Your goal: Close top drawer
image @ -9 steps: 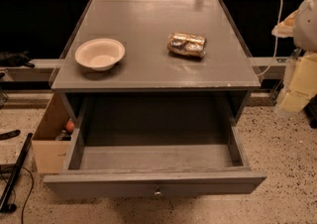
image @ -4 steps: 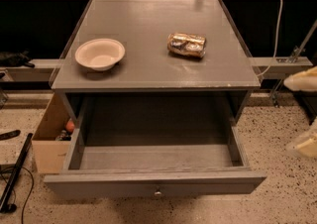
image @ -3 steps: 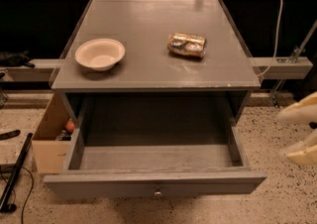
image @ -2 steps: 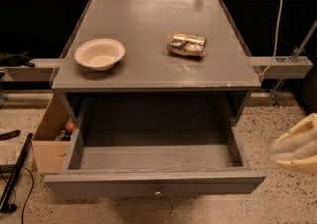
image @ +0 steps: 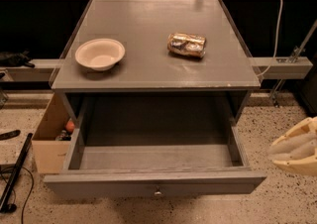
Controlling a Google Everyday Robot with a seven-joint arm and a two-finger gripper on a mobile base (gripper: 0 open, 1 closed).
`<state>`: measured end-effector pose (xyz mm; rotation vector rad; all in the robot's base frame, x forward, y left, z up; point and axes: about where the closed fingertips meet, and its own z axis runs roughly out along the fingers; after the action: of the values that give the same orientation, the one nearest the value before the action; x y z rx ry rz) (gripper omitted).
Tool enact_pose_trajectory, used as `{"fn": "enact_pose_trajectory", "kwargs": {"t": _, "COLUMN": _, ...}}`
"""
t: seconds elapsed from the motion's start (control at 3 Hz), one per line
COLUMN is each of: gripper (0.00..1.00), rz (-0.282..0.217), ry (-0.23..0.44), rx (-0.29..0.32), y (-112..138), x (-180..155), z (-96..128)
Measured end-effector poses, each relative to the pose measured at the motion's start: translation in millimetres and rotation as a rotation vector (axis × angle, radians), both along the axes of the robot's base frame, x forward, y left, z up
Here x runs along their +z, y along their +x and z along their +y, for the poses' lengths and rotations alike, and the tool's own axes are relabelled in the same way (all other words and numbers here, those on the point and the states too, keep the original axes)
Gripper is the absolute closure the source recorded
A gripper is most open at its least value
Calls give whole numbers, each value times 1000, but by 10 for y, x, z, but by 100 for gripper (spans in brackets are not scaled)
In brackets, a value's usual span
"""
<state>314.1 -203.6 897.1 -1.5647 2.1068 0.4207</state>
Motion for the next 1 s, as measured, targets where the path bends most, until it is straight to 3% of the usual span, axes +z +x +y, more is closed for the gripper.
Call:
{"fn": "enact_pose_trajectory", "kwargs": {"t": 0.67, "gripper": 100, "rz": 167, "ry": 30, "rx": 71, "y": -125, "x": -972, "z": 358}}
{"fn": "enact_pose_trajectory", "kwargs": {"t": 1.0, "gripper": 100, "rz": 224, "ry": 44, "rx": 108, "y": -117, "x": -1387, "z": 565}}
